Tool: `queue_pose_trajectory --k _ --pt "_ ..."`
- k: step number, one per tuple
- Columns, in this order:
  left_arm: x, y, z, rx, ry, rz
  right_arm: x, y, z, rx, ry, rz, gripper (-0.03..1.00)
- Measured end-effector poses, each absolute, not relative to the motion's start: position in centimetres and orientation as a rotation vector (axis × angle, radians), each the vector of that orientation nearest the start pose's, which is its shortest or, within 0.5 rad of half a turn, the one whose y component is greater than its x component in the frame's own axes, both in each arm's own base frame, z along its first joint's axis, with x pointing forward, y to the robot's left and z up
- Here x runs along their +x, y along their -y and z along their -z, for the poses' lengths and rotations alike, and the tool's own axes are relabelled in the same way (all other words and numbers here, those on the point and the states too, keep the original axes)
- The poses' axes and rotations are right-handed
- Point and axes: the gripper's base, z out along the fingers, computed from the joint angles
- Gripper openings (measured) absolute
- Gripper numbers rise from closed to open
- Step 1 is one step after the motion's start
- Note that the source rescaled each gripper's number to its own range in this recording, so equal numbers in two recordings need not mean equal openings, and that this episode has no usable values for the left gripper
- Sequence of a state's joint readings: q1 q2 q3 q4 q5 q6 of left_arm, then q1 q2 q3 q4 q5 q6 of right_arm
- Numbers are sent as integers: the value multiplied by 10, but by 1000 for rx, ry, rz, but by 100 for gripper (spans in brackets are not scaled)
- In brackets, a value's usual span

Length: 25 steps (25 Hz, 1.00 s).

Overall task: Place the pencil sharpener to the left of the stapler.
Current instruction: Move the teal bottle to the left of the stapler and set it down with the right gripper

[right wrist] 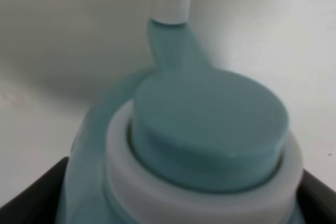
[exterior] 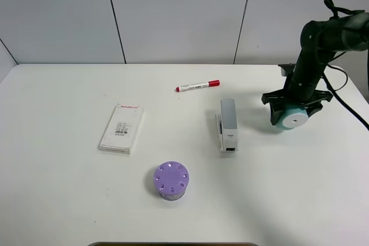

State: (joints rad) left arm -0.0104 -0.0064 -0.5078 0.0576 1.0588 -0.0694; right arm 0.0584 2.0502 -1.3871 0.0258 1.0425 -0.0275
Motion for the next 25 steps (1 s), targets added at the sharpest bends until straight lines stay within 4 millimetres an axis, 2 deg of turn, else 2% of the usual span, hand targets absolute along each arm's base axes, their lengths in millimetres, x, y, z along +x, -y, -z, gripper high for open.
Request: queue_pose_trajectory --k 9,13,16,20,25 --pt "-7 -5 -280 -63 -2026 -18 379 -24 -197 -108 -3064 -37 0" --pt "-7 -5 -280 -63 -2026 -18 386 -35 -227 -122 -2999 -74 0" --pt "-7 -5 -280 -63 -2026 -18 392 -53 -249 -182 -2953 -96 0" --pt "-7 -5 -280 -63 -2026 -18 393 -89 -271 -304 -2884 -128 0" --pt "-7 -5 -280 -63 -2026 -18 383 -136 -283 -466 -2827 -165 0"
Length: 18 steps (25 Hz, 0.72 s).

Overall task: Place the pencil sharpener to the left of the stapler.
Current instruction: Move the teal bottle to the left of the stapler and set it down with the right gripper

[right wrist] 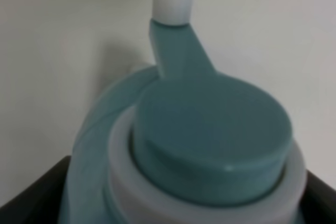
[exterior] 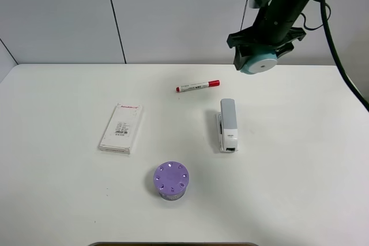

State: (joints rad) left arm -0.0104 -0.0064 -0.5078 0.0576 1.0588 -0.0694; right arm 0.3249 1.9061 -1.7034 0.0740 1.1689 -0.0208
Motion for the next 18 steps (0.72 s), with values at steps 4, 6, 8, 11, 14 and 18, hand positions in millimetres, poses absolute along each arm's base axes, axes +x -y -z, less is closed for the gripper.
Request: queue_pose_trajectory --k 4,6,8,11,14,18 --pt "-7 -5 -280 -63 -2026 -18 371 -168 -280 -589 -2815 -180 0" --pt "-7 -5 -280 -63 -2026 -18 366 -185 -277 -648 -2803 -188 0" --pt "-7 -5 -280 -63 -2026 -18 360 -203 -271 -713 -2796 -195 0" --pt "-7 -5 -280 -63 -2026 -18 355 -226 -257 -790 -2795 -199 0" --pt "-7 -5 -280 -63 -2026 -18 352 -244 -238 -850 -2815 -195 0" --pt "-7 -5 -280 -63 -2026 -18 351 -258 -213 -892 -2845 -188 0"
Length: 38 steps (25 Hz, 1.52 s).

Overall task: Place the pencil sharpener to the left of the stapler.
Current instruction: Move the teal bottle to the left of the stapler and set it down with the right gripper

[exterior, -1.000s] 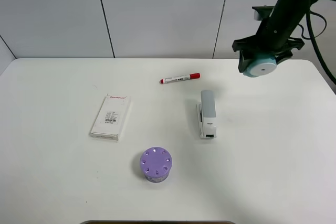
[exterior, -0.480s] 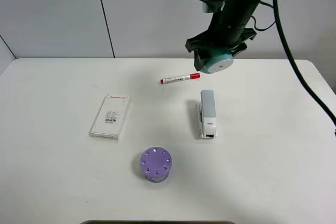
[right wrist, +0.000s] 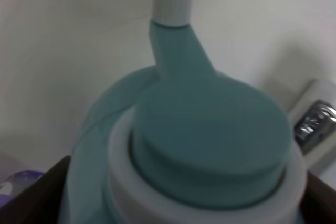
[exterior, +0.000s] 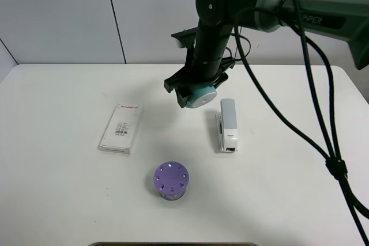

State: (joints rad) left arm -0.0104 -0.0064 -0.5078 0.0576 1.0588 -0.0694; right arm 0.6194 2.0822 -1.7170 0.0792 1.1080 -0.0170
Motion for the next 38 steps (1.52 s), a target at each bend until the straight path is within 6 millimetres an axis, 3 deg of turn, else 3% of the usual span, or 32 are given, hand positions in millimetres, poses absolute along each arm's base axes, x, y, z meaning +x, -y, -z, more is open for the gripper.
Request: queue_pose_trajectory --k 8,19,26,38 --pt "-7 -5 -280 -63 -2026 -18 358 -266 -167 -901 -2918 -161 0" --pt "-7 -5 -280 -63 -2026 -18 360 -270 -125 -908 -2997 -156 0" --pt "-7 -5 -280 -63 -2026 -18 359 -273 -111 -903 -3033 -185 0" --pt "-7 -5 -280 -63 -2026 -18 360 -275 -109 -890 -3015 -203 0"
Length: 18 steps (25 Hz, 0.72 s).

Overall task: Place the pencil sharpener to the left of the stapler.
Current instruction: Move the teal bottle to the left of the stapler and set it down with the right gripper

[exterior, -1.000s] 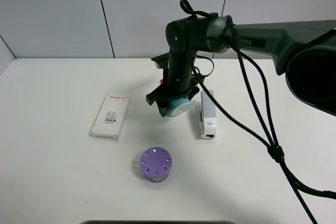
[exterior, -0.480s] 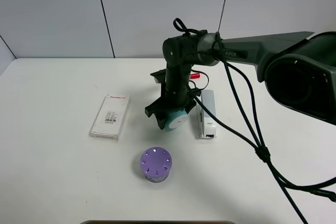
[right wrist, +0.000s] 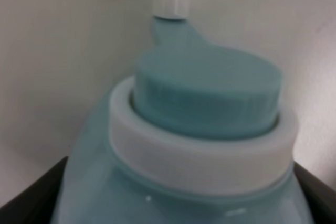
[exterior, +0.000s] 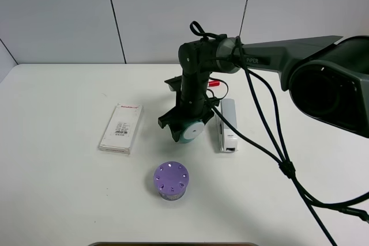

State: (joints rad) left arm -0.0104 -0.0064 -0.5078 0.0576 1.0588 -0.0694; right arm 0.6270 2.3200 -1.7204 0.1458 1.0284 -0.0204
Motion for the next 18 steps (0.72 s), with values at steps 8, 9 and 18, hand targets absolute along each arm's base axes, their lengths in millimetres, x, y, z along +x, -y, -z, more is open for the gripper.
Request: queue_pose_trajectory --k 8,9,18 --pt "-7 -5 -280 -63 -2026 -18 360 -275 -109 -887 -3015 -208 0" --pt "-7 -5 -280 -63 -2026 -18 360 -275 -109 -887 -3015 -208 0" --pt "-7 -5 -280 -63 -2026 -18 361 -277 -108 -873 -3010 -225 34"
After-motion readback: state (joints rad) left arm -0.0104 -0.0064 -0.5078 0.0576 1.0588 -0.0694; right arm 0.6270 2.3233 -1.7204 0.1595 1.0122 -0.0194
